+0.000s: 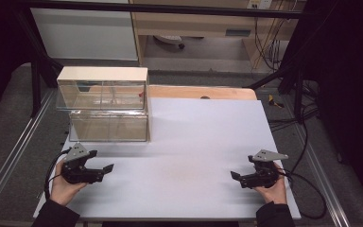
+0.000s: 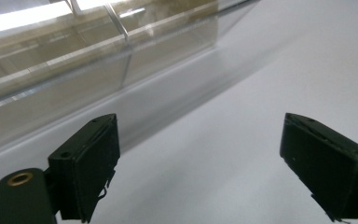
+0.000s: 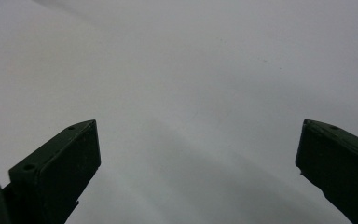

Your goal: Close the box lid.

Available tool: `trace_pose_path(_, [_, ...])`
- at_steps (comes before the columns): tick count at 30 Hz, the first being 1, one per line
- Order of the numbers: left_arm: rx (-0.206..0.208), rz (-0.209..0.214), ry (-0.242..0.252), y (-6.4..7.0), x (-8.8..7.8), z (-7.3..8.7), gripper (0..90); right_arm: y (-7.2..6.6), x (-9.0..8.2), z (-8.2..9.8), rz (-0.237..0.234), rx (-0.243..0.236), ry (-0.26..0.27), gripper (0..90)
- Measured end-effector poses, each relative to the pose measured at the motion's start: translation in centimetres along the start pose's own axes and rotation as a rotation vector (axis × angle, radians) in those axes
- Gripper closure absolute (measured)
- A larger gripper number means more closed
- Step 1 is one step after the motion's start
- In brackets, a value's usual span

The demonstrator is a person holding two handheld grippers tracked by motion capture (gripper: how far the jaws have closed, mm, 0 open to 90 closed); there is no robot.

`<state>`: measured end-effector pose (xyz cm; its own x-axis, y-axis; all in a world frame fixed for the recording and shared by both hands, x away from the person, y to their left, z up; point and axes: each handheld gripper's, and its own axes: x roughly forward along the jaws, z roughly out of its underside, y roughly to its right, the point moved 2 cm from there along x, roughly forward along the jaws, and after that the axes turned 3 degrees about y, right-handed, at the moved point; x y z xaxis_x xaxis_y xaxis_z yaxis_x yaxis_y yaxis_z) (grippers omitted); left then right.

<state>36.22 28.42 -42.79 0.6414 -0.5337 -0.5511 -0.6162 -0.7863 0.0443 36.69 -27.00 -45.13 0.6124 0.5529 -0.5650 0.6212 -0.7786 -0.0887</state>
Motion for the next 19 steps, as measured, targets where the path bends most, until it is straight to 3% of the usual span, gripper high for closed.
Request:
trace_pose_path(8, [-0.012, 0.022, -0.025, -0.1, 0.8, 1.5, 8.7, 0.0, 0.0, 0.3, 0.0, 0.0, -0.006, 0.5])
trace_pose_path(19, [-0.019, 0.009, -0.04, -0.5, 1.2, 2.3, 8.9, -0.1, 0.1, 0.5, -0.008, 0.002, -0.023, 0.5])
